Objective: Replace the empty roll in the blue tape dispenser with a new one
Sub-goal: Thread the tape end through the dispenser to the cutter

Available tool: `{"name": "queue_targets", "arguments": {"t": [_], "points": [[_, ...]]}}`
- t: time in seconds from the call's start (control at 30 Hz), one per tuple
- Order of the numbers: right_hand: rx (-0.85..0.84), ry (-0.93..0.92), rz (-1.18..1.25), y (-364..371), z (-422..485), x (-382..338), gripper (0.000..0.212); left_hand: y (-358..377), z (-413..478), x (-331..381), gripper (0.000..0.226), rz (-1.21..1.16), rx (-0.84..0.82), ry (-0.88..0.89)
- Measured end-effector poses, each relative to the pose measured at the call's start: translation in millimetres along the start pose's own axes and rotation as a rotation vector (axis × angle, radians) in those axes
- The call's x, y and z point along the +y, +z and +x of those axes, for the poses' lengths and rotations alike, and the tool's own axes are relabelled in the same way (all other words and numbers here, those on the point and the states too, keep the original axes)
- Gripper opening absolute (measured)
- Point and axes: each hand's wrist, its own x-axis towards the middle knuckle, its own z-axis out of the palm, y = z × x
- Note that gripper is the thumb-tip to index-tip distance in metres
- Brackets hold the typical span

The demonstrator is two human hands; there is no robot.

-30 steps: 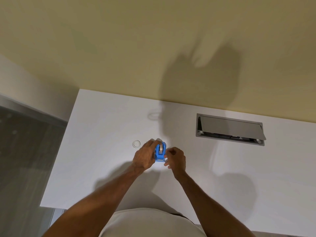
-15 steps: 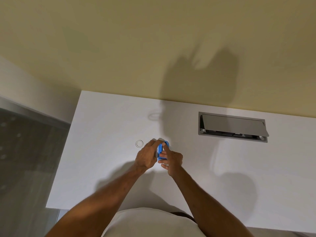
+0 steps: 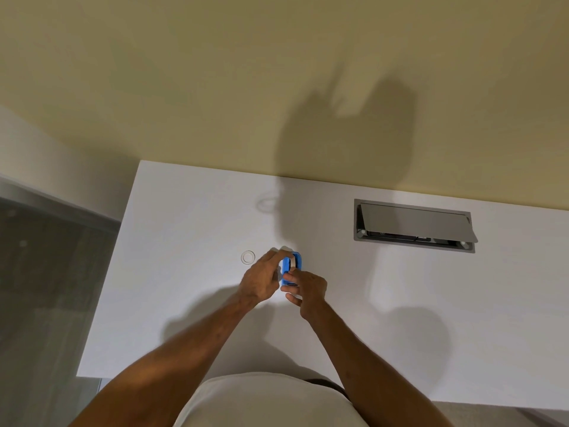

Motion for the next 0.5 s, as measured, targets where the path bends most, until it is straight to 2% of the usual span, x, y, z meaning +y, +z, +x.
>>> {"name": "queue_targets", "arguments": {"t": [0.07,0.17,0.27,0.37,0.5], "points": [[-0.002,-0.002,0.016,-1.1,-1.4,2.5,0.036,1.4,-0.9,2.0,0.058,-0.022,-0.002,-0.027],[-0.013,-0.01,0.029,-2.6,-2.2,4.0,0.034,4.9,-1.2,2.1,0.079,-0.029,-0.032,-0.093],[-0.019,0.008,0.071,-2.4,1.0,4.4,0.036,10.5,-1.1,-1.6,0.091,0.114,-0.075,-0.039],[-0.028,0.028,0.073,-1.8,4.2,5.4,0.036,16.9,-0.9,-3.7,0.091,0.247,-0.061,0.0],[0.059,-0.006,0.015,-0.7,7.4,12.2,0.038,22.0,-0.1,-2.0,0.084,0.376,-0.027,-0.069]]}}
